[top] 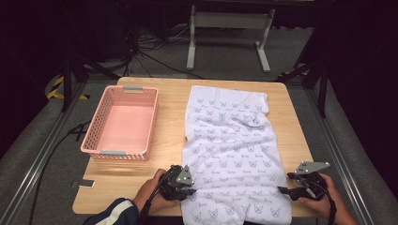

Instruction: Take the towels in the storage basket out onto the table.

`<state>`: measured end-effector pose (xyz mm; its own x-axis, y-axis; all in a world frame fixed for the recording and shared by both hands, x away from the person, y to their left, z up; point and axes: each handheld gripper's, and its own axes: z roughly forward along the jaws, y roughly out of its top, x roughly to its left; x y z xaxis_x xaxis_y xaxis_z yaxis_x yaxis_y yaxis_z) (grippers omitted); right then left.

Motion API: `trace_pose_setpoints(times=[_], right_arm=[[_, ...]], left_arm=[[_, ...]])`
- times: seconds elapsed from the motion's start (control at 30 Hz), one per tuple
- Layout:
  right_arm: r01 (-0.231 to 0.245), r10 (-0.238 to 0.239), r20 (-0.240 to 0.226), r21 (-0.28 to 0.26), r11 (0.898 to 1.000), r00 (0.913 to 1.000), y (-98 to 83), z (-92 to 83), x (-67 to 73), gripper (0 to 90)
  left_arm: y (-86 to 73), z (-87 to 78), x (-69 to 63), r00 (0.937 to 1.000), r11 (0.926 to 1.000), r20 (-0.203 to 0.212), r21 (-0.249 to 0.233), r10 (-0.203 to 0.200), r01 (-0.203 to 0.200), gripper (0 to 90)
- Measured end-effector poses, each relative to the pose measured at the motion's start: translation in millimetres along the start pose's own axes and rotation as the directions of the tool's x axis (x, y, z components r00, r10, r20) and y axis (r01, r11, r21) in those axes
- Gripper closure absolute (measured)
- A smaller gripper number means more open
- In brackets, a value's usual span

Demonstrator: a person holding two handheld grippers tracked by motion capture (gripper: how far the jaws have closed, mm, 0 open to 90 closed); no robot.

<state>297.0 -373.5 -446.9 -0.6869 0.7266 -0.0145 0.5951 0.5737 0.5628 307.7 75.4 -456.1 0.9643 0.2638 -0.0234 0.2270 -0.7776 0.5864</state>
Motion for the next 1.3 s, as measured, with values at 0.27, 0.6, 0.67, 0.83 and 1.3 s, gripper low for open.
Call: trace_pose_setpoints(times=[0.27,0.6,0.67,0.83,1.3], right_arm=[[0.037,-0.035,0.023,-0.075,0.996,0.9991,17.7,-6.4,0.0,43.4],[0.132,-0.131,0.008,-0.026,0.991,0.9913,50.9,32.5,5.5,46.4],[0.096,-0.096,-0.002,-0.042,0.994,0.9953,43.2,29.3,4.3,44.9],[0.037,-0.036,0.070,-0.016,0.999,0.9969,29.1,17.5,-2.8,41.3],[0.005,0.000,0.072,-0.069,0.998,0.9974,12.0,-0.7,-0.7,41.0]], left_arm=[[-0.5,-10.1,5.3,0.9969,0.9930,-0.055,-0.107,-0.056,0.050,52.3],[15.9,15.0,14.4,0.9999,0.9977,-0.006,-0.068,0.008,-0.009,44.4],[10.6,14.8,15.9,0.9998,0.9978,-0.022,-0.067,0.002,-0.003,44.2],[4.9,10.2,17.4,0.9986,0.9985,-0.053,-0.055,0.002,-0.005,45.0],[2.9,-2.1,14.2,0.9992,0.9946,-0.035,-0.102,-0.021,0.017,44.0]])
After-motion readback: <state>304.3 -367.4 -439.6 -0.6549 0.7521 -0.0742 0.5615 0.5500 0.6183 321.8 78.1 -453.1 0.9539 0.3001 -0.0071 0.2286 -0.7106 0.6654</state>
